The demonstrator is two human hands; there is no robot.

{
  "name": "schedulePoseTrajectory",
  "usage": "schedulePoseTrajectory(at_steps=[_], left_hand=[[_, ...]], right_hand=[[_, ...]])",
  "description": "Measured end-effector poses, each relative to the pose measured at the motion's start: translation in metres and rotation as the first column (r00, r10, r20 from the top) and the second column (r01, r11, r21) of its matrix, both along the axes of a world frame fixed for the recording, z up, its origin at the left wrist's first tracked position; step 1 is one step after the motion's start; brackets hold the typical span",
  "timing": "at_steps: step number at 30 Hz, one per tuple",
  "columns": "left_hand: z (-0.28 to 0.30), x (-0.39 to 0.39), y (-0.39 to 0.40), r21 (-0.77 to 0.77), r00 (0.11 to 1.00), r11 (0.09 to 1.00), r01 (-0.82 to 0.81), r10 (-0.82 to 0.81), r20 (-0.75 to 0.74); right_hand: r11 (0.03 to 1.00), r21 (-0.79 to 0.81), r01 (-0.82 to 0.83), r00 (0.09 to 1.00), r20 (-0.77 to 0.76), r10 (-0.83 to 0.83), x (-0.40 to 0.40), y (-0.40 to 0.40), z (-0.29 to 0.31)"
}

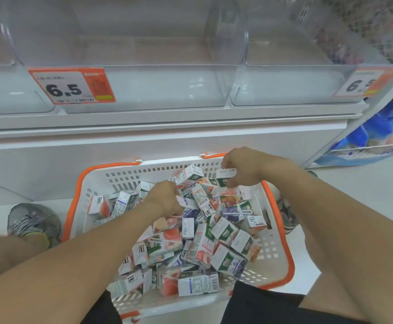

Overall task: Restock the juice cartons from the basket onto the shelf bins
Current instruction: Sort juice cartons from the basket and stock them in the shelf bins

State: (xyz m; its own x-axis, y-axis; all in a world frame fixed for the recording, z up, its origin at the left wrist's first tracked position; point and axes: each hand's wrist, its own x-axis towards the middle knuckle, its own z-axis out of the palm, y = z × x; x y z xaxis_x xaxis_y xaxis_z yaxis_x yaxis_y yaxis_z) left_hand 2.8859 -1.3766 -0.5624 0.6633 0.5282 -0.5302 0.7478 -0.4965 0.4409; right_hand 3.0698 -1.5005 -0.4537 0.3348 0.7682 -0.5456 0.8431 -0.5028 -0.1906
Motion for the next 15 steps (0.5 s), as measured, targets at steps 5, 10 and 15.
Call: schedulePoseTrajectory(at_steps=[5,10,15], left_hand=[[0.053,0.000,0.014,-0.141,0.986,0.990,-0.016,0.039,0.164],[0.141,-0.009,0.038,-0.382,0.983,0.918,0.105,-0.038,0.179],[0.208,-0.027,0.050,-0.455,0.969,0.879,0.146,-0.033,0.246]], right_hand=[[0.980,0.136,0.146,0.987,-0.089,-0.135,0.007,-0.004,0.030],[0.948,0.279,0.151,0.986,-0.105,-0.126,-0.003,-0.004,0.062],[0.850,0.471,0.237,0.945,-0.315,-0.089,-0.015,-0.004,0.087]])
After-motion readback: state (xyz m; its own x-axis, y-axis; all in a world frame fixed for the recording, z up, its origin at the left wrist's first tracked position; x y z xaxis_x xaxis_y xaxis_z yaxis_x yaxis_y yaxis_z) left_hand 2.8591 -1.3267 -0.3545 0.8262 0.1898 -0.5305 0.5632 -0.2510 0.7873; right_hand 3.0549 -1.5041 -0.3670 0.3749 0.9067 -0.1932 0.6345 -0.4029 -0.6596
